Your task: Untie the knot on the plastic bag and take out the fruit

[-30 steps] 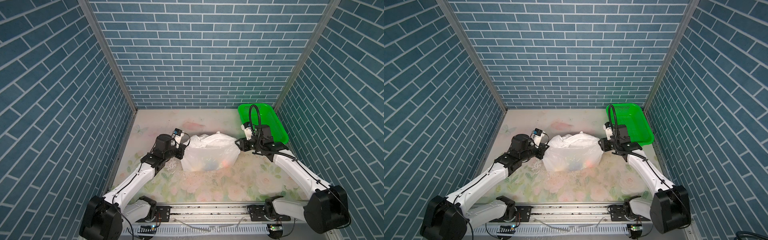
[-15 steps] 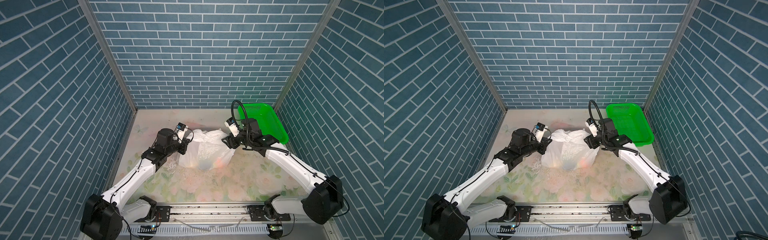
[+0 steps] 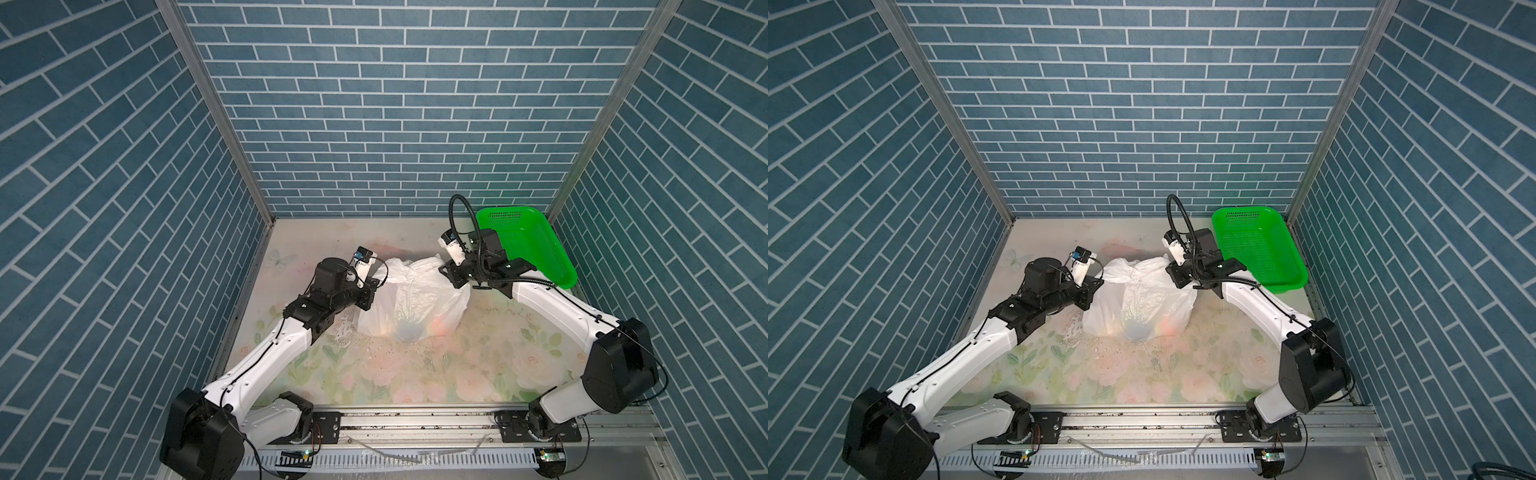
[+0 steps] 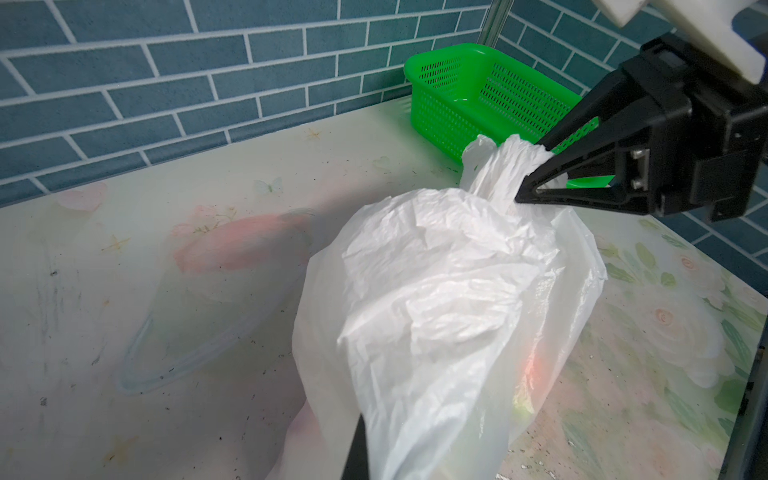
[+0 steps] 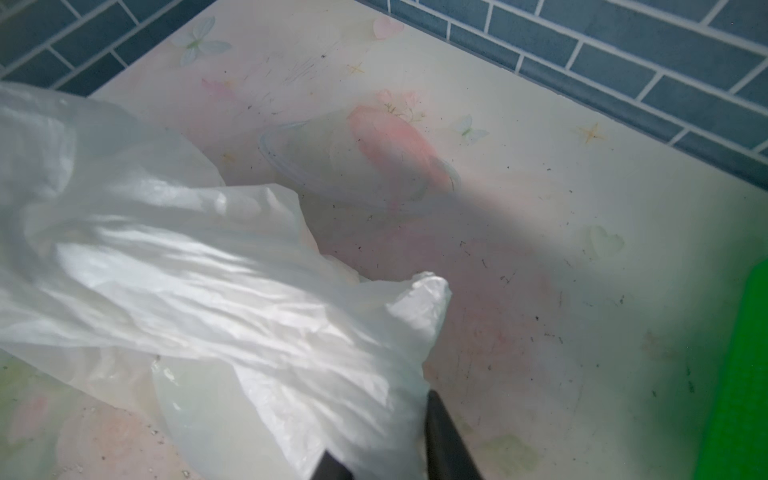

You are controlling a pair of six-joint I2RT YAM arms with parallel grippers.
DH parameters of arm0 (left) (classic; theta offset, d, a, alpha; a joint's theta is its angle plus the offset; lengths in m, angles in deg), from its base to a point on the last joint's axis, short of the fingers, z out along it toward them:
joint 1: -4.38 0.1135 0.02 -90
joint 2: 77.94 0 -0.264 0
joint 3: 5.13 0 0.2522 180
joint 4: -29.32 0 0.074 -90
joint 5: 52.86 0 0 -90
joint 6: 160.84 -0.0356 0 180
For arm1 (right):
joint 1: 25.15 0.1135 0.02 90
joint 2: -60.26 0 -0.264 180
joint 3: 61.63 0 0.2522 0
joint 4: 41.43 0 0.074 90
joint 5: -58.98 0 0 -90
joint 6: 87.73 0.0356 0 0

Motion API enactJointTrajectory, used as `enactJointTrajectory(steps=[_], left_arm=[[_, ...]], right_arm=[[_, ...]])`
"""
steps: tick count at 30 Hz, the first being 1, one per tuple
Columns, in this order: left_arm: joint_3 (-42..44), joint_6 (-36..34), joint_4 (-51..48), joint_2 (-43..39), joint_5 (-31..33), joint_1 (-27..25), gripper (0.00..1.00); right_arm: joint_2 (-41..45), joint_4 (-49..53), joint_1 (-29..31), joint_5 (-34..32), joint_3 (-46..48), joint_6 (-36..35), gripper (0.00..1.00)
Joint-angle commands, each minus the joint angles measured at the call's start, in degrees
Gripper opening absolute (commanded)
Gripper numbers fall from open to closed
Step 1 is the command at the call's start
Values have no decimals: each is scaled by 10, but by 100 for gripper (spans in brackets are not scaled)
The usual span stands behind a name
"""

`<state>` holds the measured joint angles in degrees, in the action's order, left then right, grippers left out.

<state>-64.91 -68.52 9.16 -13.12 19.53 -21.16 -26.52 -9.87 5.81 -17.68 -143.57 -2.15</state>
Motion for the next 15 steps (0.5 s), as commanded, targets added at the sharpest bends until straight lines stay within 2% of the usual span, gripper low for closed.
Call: enactJointTrajectory(steps=[1,2,7,12,15], left_arm=[[-3,-12,-10,-12,13,-3,0],[0,-12,-10,-13,18,-2,0],[18,-4,3,-16,35,4,0],[40,26,39,-5,16,31,0],[34,25,42,11,6,36,0]], right_arm=[[25,-9,-4,7,-27,2,6],[33,-9,-8,8,-20,8,0],[86,-24,-41,3,35,56,0],[123,-31,-79,-23,86,103,0],[124,-22,-86,-16,92,112,0]])
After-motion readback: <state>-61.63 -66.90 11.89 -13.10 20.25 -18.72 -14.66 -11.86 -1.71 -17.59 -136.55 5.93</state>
